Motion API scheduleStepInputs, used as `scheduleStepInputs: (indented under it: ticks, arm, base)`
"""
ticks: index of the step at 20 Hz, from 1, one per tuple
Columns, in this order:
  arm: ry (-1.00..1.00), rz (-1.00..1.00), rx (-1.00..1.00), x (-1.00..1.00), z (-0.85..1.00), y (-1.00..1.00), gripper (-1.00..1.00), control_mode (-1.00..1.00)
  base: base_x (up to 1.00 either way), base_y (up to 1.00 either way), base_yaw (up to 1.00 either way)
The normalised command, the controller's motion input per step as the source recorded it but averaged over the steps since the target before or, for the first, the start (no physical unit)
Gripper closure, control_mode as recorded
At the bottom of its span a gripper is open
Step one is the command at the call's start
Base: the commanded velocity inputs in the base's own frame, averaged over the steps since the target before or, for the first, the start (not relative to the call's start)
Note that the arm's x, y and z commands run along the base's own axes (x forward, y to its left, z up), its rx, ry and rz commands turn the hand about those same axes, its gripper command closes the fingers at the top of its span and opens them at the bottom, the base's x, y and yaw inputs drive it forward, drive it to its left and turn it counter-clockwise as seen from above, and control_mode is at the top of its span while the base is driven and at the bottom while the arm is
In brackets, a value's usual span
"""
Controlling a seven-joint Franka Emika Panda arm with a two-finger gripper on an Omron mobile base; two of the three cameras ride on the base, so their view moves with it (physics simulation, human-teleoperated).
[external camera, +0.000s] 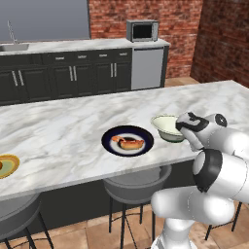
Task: Take the smaller bowl and place it next to the appetizer plate on the dining counter , and place the larger bowl next to the plate with cooked food.
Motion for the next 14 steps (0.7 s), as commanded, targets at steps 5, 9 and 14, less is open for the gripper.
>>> scheduleStepInputs:
  ticks: [5, 9, 14]
  arm:
    - [0.00, 0.00, 0.00, 0.25, -0.30, 0.00, 1.00, -1.00]
    - [0.00, 0.00, 0.00, 0.34, -0.30, -0.01, 1.00, -1.00]
    - [0.00, 0.00, 0.00, 0.35, -0.29, -0.01, 1.00, -1.00]
  base:
    - [0.00, 0.00, 0.00]
    - [0.00, 0.00, 0.00]
    - [0.00, 0.00, 0.00]
